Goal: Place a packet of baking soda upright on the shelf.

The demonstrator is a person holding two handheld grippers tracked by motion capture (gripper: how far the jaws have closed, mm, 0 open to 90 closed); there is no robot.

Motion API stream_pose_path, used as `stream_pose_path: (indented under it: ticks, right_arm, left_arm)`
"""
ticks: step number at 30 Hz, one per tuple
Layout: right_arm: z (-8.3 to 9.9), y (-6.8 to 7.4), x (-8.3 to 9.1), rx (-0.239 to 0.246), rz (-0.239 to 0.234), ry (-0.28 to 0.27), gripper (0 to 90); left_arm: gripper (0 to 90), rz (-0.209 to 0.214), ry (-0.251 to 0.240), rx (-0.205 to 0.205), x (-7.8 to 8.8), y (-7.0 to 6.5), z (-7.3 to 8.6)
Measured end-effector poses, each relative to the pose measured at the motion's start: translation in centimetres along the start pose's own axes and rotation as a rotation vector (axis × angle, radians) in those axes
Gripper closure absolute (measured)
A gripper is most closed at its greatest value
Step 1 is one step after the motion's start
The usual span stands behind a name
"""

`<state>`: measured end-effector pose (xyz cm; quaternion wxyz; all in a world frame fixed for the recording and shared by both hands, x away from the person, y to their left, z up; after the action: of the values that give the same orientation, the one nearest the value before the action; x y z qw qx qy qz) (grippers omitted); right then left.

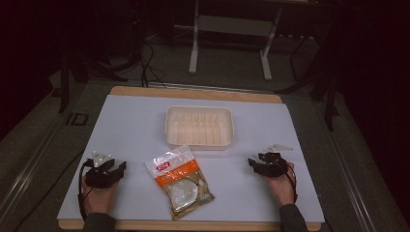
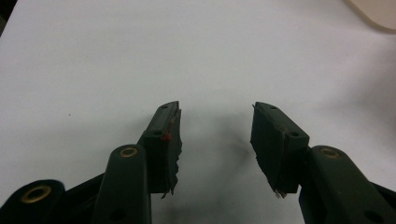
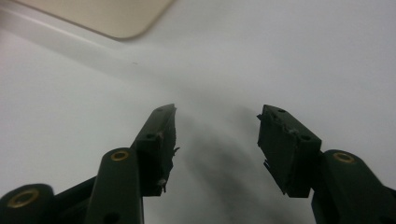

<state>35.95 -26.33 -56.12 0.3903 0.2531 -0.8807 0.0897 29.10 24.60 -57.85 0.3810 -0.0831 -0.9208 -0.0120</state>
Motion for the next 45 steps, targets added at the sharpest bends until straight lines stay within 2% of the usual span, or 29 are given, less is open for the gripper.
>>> stream_pose_path:
  ticks: [6, 11, 17, 34, 45]
  right_arm:
    - [-1.4, 1.0, 0.3, 0.042, -0.051, 0.0, 46.0]
    - [-2.5, 1.9, 0.0, 0.065, -0.103, -0.003, 44.5]
    - [-3.4, 3.3, -0.6, 0.09, -0.155, -0.004, 43.0]
    - [-5.2, 7.4, -2.5, 0.181, -0.259, 0.017, 40.4]
    - [-6.6, 10.0, -3.7, 0.217, -0.331, 0.032, 39.4]
  left_arm:
    - [52.1, 0.005, 0.013, -0.035, -0.2, -0.3, 0.0]
    - [51.7, 0.02, 0.012, -0.016, -0.2, -0.1, 0.1]
    - [51.4, 0.016, 0.016, -0.021, -0.2, -0.2, 0.1]
    - [51.5, 0.013, 0.014, -0.023, -0.2, -0.2, 0.0]
    - [51.9, 0.008, 0.016, -0.023, -0.2, -0.2, 0.0]
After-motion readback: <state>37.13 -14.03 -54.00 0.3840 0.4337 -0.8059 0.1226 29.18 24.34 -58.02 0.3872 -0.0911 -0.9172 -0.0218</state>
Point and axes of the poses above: each handheld gripper's, and its own axes: x roughly backward along the jaws, z roughly out of its underside, y roughly to its left, the point moved 4 cm from there along -x, roughly forward along the jaws, and after that the axes turned 4 degrees about y, right-handed, at the moved point
